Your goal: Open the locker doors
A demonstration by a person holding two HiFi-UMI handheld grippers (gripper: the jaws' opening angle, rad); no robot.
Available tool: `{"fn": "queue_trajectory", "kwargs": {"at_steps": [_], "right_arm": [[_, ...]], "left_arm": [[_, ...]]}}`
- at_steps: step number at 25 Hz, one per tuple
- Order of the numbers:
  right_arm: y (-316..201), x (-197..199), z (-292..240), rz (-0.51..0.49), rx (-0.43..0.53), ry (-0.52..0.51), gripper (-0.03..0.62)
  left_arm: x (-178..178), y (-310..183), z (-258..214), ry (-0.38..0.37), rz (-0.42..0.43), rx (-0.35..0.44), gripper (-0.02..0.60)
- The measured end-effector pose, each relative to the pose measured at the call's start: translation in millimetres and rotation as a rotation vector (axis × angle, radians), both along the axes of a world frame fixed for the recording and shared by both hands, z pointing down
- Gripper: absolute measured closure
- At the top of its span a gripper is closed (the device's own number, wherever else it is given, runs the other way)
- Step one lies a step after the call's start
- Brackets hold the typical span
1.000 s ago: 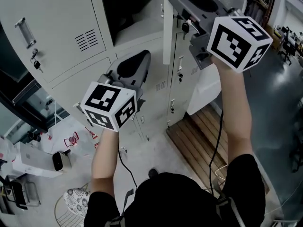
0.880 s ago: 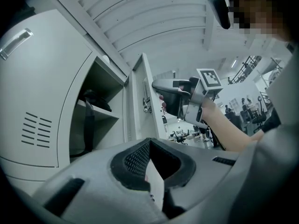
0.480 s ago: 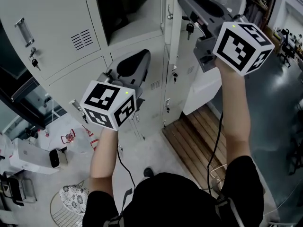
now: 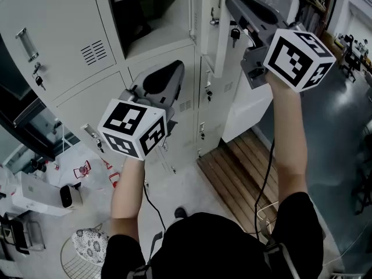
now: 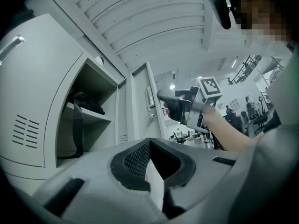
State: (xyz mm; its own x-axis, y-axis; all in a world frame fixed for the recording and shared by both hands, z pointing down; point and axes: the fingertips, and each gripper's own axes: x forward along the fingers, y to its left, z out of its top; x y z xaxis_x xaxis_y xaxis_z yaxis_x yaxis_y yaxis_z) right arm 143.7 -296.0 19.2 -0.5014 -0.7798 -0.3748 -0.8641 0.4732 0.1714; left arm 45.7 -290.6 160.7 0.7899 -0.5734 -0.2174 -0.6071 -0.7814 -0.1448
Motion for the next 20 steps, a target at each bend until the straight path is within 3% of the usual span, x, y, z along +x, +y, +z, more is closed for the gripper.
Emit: {"fn": "queue_trajectory", "kwargs": {"at_steps": [20], "right_arm": [[-10.7, 85.9, 0.1, 0.118, -0.040, -0.026, 0.546]], "left_arm": [[36.5, 16.5, -4.4, -0.015, 0.020, 0.014, 0.566]]}}
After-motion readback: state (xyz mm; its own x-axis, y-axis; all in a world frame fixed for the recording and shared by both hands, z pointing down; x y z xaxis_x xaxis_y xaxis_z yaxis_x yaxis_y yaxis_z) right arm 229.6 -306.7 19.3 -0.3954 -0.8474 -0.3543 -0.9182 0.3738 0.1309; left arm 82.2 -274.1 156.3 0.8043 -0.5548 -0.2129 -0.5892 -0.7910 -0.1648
